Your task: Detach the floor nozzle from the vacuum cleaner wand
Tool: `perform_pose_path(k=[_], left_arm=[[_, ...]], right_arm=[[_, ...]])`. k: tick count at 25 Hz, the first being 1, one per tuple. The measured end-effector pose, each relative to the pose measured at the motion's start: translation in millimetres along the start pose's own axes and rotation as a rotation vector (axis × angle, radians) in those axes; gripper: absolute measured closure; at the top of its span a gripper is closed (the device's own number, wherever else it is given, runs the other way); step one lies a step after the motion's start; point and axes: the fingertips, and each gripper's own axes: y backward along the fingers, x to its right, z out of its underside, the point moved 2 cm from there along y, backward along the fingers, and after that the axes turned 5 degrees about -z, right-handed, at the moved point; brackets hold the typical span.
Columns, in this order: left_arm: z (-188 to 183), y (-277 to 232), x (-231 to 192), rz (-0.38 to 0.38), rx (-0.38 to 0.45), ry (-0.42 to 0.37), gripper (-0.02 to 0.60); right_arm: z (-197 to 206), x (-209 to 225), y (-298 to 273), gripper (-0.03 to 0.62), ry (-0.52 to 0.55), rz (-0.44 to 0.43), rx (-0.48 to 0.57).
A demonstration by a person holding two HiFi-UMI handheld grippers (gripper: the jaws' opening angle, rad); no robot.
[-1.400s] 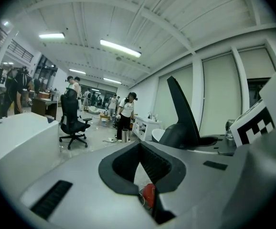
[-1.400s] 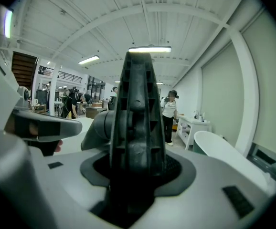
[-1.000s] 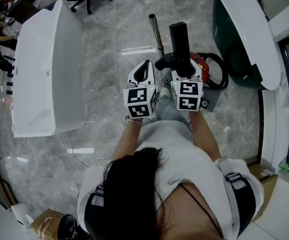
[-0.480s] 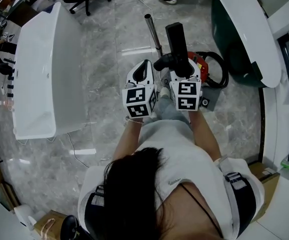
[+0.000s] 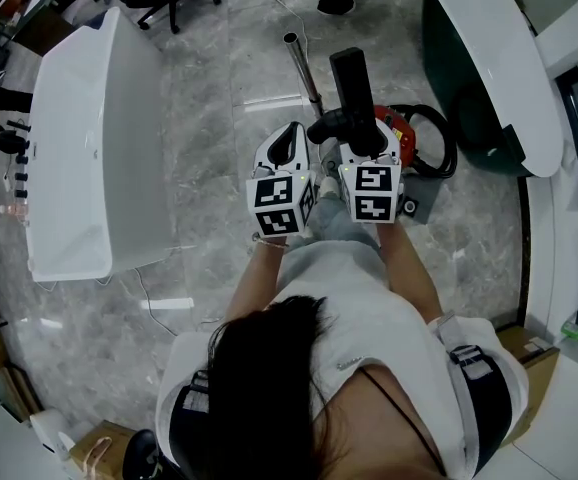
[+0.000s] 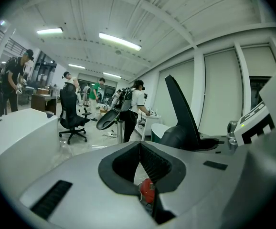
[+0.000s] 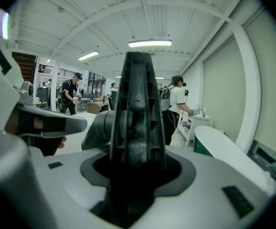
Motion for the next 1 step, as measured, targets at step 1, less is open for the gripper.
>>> perform_pose_path(k=[1], left_arm=[[-0.5, -1.5, 0.1, -0.001, 0.001, 0.0, 0.577]], right_arm=[[-0.1, 0.9, -1.2, 0.378, 0.0, -0.001, -0.001]])
